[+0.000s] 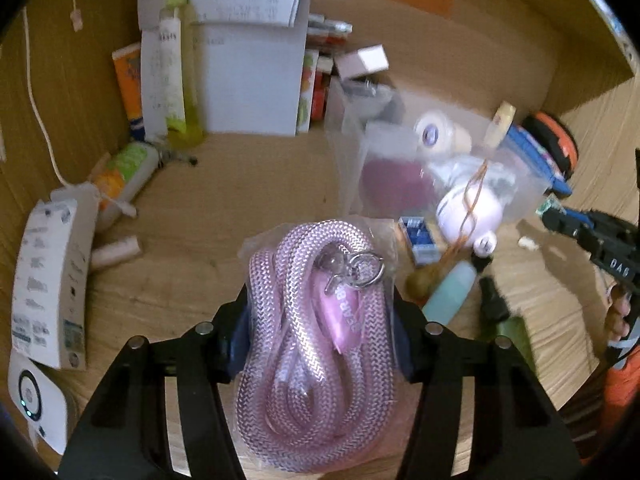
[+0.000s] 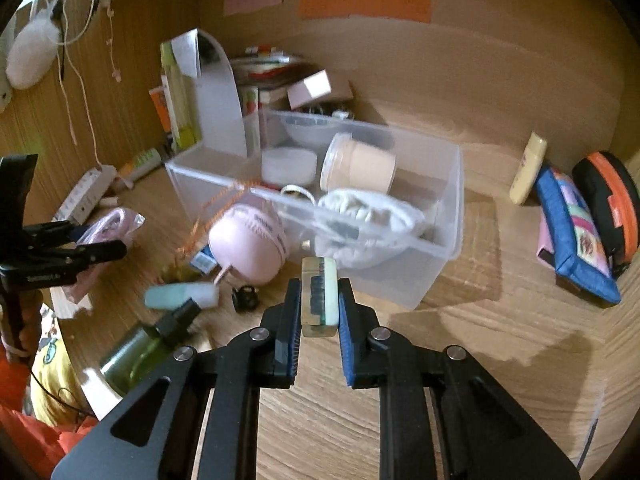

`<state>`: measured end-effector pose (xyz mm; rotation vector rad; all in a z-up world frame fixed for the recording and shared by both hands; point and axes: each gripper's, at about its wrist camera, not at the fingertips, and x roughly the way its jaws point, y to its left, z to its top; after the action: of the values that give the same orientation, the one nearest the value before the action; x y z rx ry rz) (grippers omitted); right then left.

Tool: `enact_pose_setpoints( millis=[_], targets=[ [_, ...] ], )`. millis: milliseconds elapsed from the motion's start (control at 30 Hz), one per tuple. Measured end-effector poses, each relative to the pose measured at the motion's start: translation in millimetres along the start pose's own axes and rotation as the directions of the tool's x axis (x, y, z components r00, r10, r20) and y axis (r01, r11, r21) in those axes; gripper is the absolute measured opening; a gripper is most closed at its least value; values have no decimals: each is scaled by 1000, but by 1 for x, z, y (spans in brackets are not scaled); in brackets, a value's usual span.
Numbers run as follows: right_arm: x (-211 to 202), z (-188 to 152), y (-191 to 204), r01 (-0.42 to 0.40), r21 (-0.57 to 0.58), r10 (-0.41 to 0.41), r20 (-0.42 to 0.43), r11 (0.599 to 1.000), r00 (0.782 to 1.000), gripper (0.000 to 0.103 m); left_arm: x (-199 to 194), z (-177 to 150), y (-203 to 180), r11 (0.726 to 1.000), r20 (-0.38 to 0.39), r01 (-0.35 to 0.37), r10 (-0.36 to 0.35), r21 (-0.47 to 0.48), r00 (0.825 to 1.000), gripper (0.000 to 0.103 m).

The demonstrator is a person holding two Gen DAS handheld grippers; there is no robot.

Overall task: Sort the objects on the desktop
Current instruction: 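Carry the rope bag and small bottle into the clear box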

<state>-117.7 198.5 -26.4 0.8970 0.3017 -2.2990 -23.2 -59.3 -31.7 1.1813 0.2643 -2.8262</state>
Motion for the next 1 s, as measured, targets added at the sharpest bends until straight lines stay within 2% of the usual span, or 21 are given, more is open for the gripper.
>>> enact_pose_setpoints(
  millis=[233, 567, 733, 1000],
  targets=[
    [-13, 11, -3, -9, 17, 9, 49, 1000, 999, 15, -16, 27, -4, 998, 66, 59, -59, -3, 996, 57],
    [-28, 30, -12, -9, 41, 4, 123, 999, 992, 15, -28, 63, -20, 995, 138, 93, -97, 36, 986, 57],
    [-23, 39, -16, -3, 42, -2, 130, 999, 992, 15, -16, 77, -28, 992, 132, 113, -121, 63, 984, 57],
    [4, 52, -24, 18, 41, -22, 81, 999, 996, 15, 5, 91, -42, 986, 104, 125, -136, 109, 985, 57]
  ],
)
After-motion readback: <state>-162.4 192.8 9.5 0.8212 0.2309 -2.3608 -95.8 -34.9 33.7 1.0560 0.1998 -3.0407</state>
